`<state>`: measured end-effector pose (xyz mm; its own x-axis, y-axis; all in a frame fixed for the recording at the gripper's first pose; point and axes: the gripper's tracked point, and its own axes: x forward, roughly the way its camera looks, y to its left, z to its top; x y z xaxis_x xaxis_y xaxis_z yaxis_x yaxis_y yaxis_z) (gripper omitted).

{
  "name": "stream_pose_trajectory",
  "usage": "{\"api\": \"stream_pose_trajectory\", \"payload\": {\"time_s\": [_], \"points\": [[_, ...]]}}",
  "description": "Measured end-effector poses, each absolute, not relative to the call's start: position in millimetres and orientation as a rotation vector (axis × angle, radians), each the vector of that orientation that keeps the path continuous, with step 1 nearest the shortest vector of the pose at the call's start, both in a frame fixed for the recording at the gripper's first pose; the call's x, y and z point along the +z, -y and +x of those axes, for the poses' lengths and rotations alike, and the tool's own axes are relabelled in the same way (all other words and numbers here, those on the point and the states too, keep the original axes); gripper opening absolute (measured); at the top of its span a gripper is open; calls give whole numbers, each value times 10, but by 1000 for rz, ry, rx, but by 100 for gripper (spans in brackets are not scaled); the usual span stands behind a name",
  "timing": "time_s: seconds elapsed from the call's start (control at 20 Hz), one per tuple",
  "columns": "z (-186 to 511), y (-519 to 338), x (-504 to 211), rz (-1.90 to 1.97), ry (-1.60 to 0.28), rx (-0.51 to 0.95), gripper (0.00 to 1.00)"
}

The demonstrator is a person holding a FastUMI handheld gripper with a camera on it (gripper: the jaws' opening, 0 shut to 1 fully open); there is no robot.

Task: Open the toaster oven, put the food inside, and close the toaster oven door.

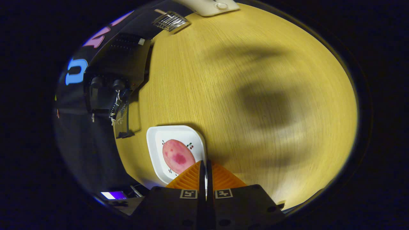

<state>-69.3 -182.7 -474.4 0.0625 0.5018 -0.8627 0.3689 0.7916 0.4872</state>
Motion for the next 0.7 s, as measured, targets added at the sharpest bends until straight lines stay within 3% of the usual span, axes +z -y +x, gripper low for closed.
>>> {"api": "stream_pose_trajectory", "payload": {"time_s": [0.35, 0.7], "points": [[-794, 1779, -4641, 1052, -1423, 25, 5], [-680, 1506, -4190, 1275, -1181, -36, 4]]}}
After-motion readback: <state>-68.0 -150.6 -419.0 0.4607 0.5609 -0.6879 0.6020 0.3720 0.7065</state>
